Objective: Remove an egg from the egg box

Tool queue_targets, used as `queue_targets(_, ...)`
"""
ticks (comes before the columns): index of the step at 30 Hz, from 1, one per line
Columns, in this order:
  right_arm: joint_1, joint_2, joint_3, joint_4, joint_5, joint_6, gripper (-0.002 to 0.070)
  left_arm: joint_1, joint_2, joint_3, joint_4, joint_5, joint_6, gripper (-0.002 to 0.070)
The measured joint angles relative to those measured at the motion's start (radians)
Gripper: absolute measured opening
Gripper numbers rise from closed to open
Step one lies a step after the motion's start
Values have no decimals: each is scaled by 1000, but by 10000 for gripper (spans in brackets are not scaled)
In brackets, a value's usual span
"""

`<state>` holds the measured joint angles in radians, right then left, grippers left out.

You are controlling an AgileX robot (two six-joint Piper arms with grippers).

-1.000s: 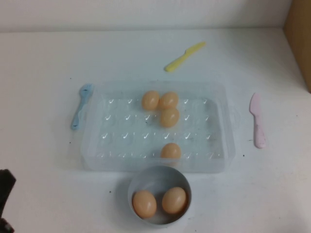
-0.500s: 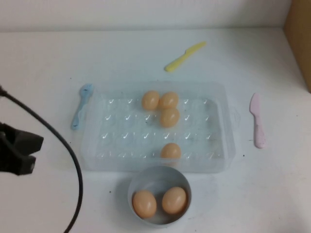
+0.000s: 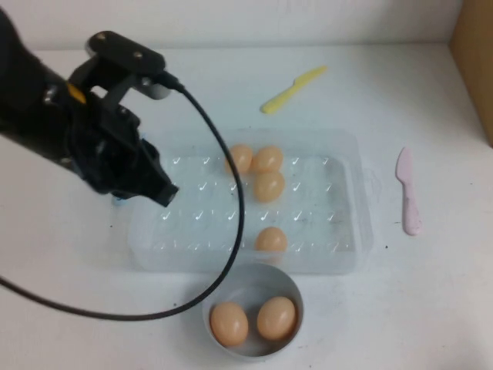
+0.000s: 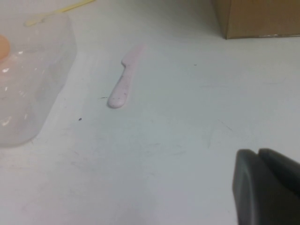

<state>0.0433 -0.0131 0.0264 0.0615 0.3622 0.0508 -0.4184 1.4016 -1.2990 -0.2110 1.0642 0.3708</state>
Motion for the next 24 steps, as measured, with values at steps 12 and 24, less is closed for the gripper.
queue_targets(12,0,0,0,0,0,0,-17,-107,347,-311,104,65,-20,-5)
queue_targets(24,0,0,0,0,0,0,-17,-172,637,-563,116,157,-18,193)
